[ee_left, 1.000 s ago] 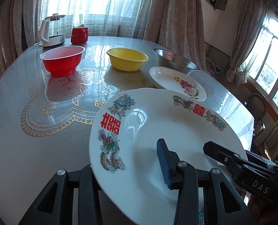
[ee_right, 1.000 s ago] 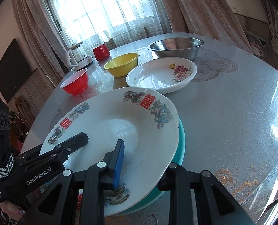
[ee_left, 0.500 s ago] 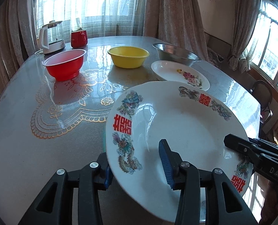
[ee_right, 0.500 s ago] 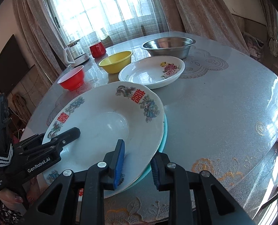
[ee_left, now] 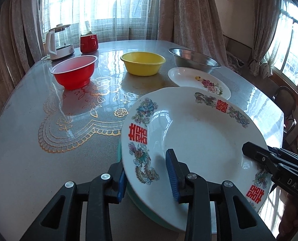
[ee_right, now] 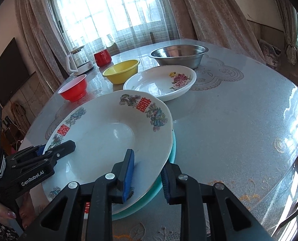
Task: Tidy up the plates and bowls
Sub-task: 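Open both tools and release the white plate on the teal plate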
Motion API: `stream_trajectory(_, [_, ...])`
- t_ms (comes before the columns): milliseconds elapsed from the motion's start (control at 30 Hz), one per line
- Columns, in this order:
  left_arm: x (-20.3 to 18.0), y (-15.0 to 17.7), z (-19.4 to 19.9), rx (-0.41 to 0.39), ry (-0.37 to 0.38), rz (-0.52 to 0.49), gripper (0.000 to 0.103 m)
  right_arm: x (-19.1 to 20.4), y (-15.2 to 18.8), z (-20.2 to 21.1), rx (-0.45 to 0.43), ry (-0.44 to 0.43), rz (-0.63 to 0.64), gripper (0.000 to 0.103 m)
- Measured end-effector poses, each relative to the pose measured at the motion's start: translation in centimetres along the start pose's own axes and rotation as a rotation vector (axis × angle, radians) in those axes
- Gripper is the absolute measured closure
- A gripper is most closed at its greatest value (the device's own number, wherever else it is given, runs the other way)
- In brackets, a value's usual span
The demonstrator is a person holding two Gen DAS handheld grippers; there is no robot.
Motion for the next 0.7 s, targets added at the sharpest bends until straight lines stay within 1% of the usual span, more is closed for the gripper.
stream_trajectory(100, [-0.2,0.5,0.6,0.005,0.008,-0.028,0.063,0.0,0.2,0.3,0.014,-0.021,-0.013,0.075])
stream_trajectory(233, [-0.6,1.3,1.6,-0.010,0.017,-0.059,0.059,-0.4,0.3,0.9,0.004,-0.064,-0.059,0.072])
stream_trajectory(333, [-0.8,1.7,2.3,-0.025,0.038,-0.079,0.051,-0.6,0.4,1.4,-0.002,-0.085,-0.080,0.071])
stream_trajectory(400, [-0.7,1.9,2.9,-0.057,0.024,-0.087,0.035,-0.5,0.5,1.7,-0.011,-0.072,-0.077,0.069])
stream_trajectory(467, [-0.4,1.8,3.4,-0.089,0.005,-0.088,0.033,-0.3,0.3,2.1,-0.023,-0.067,-0.057,0.066])
stream_trajectory(533, [0.1,1.5,3.7,-0.097,0.006,-0.069,0.033,-0.4,0.2,2.3,-0.029,-0.063,-0.056,0.066])
stream_trajectory(633, [1.1,0.9,4.4,-0.107,0.038,-0.007,0.031,-1.2,-0.2,2.9,-0.056,-0.083,-0.097,0.066])
stream_trajectory(700, [1.8,0.4,4.9,-0.114,0.052,0.040,0.023,-1.7,-0.4,3.3,-0.074,-0.082,-0.123,0.066])
Point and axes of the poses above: each gripper's, at about its wrist camera, not at the fingertips, and z roughly against the way its jaws point, x to its left, y to its underside, the point moved 4 cm from there along -z, roughly the way its jaws point, and after that the axes turned 9 degrees about -y, right-handed, at the moved point
